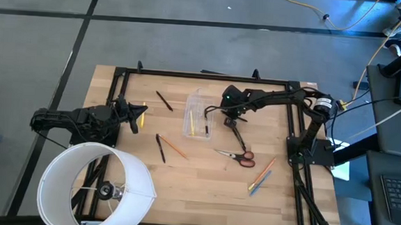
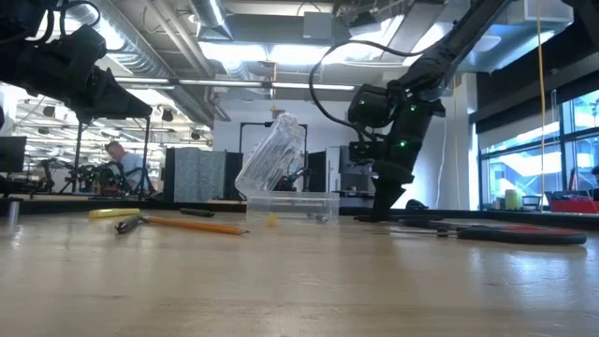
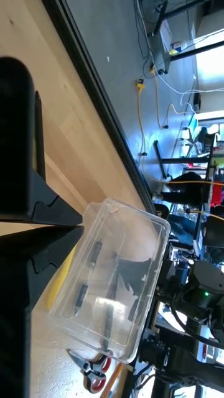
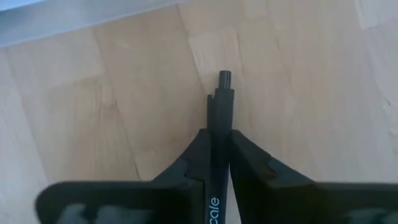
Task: Pick & place school supplies into a supply box
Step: Put the top right black pen into the transparent supply box
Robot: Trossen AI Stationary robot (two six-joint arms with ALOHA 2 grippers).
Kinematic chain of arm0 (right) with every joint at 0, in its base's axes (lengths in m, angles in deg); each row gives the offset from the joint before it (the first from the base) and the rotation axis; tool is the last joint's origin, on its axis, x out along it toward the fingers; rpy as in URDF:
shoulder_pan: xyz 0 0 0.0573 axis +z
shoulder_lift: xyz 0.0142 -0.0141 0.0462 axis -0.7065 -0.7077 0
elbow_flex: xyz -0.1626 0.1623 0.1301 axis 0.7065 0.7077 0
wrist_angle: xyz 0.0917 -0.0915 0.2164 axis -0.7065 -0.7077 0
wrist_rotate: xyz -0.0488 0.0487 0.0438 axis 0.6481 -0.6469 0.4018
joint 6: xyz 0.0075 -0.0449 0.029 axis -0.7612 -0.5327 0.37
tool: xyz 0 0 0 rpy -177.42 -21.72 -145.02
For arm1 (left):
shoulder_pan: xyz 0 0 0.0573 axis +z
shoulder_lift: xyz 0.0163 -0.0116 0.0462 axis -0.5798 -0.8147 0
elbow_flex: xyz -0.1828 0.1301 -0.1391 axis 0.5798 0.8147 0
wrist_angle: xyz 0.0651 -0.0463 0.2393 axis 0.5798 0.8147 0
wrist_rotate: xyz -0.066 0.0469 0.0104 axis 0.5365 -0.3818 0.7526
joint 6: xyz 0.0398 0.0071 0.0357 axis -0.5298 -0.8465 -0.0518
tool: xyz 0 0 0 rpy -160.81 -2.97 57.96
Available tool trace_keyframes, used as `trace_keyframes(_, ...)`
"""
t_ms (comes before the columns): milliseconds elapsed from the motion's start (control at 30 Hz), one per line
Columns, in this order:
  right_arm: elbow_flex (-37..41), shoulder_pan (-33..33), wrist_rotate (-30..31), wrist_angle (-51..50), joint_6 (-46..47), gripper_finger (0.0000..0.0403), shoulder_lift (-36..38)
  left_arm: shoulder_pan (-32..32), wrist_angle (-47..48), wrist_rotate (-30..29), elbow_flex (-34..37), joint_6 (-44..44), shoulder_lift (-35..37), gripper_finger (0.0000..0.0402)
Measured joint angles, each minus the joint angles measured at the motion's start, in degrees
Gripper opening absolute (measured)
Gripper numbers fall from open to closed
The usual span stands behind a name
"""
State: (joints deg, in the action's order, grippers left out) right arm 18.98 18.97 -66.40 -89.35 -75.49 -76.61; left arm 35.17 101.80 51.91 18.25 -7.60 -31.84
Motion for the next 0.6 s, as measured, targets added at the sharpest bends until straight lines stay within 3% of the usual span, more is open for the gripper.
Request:
trace_keyframes(133, -1.36, 0.0, 0.12, -0.88, 1.48, 0.0065, -0.37, 0.01, 0.0, -0.02, 0.0, 0.0, 0.01, 0.0007)
trace_keyframes(367, -5.0, -0.11, -2.03, -2.62, 2.33, 0.0047, -0.79, 0.02, 0.0, -0.02, 0.0, 0.0, 0.0, 0.0008)
trace_keyframes(600, -7.62, -0.07, -2.55, -5.29, 3.54, 0.0054, -0.9, 0.0, 0.0, -0.04, 0.0, 0.0, 0.02, 0.0007)
